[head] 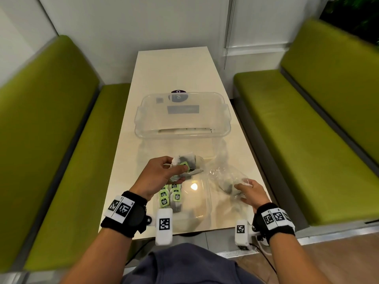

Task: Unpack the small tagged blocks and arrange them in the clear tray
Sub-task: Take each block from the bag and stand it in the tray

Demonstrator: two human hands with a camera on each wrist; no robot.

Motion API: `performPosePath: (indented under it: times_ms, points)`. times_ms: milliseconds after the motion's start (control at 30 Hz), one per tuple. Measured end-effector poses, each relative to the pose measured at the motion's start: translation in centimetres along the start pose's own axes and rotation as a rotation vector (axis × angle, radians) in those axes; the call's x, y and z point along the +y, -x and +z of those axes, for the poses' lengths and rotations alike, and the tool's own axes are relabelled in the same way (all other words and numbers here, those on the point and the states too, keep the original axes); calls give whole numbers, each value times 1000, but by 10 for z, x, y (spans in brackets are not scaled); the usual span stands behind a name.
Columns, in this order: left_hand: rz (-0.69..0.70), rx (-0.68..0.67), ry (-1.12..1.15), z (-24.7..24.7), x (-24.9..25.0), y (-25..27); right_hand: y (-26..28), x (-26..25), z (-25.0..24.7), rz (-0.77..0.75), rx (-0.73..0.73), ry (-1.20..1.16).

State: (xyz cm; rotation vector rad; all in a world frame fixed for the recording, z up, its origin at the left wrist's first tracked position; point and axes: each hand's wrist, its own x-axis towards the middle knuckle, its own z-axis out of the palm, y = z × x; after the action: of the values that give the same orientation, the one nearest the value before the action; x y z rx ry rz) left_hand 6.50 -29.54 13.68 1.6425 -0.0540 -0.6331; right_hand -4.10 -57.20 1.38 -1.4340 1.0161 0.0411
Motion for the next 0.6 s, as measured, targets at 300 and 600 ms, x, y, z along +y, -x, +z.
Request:
performPosePath:
  times_ms: [300,600]
  points:
    - [-11,-95,-45,-2,3,3,52,-57,14,-427,45,42]
    - [43,-328,-270,5,12,13,120,-87,55,-208,-667,50]
